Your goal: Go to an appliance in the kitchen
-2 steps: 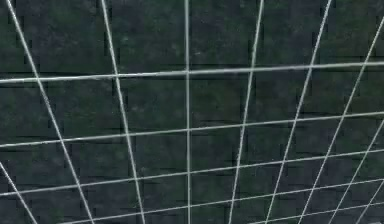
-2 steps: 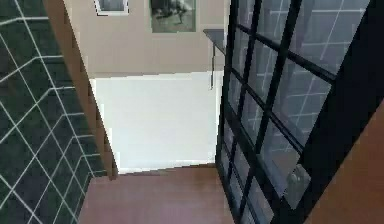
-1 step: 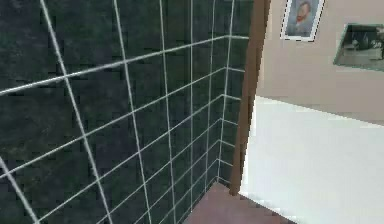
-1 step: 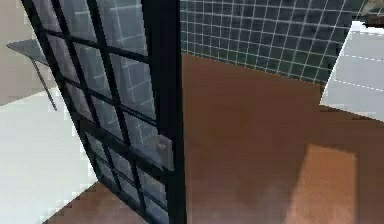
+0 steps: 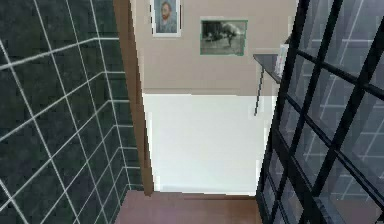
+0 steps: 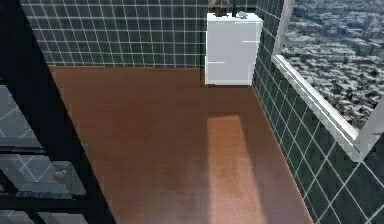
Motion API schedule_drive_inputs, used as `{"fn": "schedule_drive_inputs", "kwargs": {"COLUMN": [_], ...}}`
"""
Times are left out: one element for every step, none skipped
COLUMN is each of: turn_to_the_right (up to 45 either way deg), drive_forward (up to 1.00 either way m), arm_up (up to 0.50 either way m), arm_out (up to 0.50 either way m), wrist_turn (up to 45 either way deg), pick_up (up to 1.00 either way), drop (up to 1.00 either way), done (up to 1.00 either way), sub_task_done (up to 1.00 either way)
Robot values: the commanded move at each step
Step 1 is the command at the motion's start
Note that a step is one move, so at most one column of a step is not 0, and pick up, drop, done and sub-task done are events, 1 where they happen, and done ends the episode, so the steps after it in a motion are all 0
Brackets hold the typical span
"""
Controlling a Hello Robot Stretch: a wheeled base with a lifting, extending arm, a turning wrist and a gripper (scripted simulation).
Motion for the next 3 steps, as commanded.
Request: {"fn": "schedule_drive_inputs", "kwargs": {"turn_to_the_right": [3.0, 0.0, 0.0], "drive_forward": [0.0, 1.0, 0.35], "arm_up": [0.0, 0.0, 0.0], "arm_out": [0.0, 0.0, 0.0], "wrist_turn": [0.0, 0.0, 0.0], "pick_up": [0.0, 0.0, 0.0], "drop": [0.0, 0.0, 0.0], "done": [0.0, 0.0, 0.0], "sub_task_done": [0.0, 0.0, 0.0]}}
